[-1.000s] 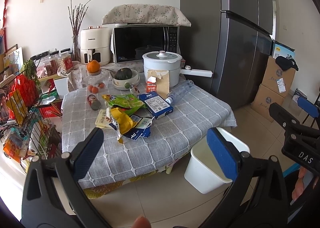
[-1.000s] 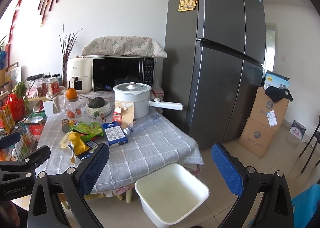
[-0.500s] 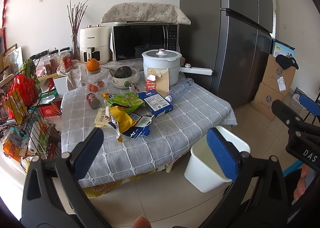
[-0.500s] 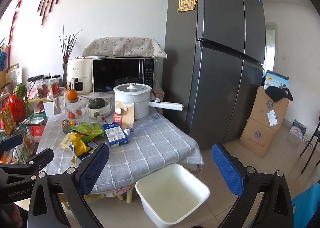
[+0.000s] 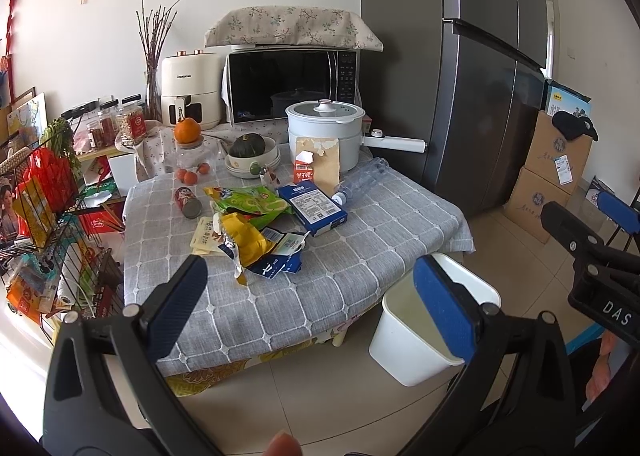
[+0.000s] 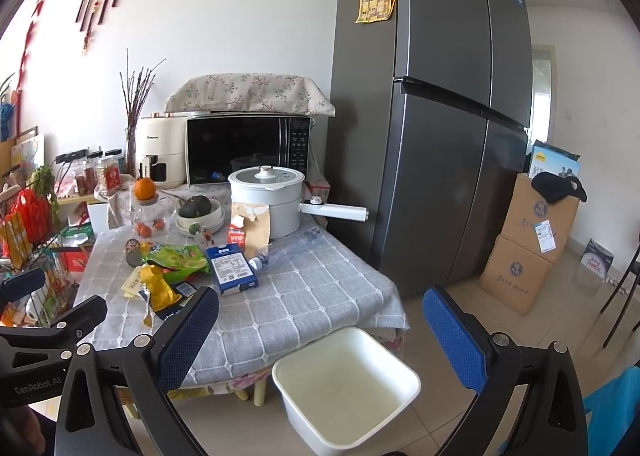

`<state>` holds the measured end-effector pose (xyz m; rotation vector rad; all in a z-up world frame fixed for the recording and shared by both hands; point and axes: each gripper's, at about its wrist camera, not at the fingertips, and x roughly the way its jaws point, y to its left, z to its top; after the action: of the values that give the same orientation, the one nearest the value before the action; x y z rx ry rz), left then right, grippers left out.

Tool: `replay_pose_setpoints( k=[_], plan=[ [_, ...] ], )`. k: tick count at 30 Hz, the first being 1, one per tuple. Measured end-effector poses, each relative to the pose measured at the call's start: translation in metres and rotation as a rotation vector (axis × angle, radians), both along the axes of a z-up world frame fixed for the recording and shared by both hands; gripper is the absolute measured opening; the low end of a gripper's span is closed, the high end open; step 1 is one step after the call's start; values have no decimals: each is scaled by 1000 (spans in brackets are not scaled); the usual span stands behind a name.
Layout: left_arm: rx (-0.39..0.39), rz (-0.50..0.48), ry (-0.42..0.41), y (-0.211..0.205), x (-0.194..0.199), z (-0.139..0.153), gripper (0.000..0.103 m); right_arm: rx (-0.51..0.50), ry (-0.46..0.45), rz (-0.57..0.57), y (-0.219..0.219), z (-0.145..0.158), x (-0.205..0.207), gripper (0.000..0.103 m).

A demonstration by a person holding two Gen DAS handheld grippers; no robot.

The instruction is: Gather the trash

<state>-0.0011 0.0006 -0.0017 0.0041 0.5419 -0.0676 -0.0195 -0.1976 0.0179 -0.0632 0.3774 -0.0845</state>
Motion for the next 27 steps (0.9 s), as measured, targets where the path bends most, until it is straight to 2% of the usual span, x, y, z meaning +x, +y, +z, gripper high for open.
replay_pose_setpoints(
  k=[19, 27],
  plan=[
    [4, 6, 3, 3, 2, 0, 102, 0, 1, 0, 0, -1, 0, 103],
    [23, 59, -3, 16, 15, -1, 102, 0, 26, 0, 3, -3, 6, 103]
  ],
)
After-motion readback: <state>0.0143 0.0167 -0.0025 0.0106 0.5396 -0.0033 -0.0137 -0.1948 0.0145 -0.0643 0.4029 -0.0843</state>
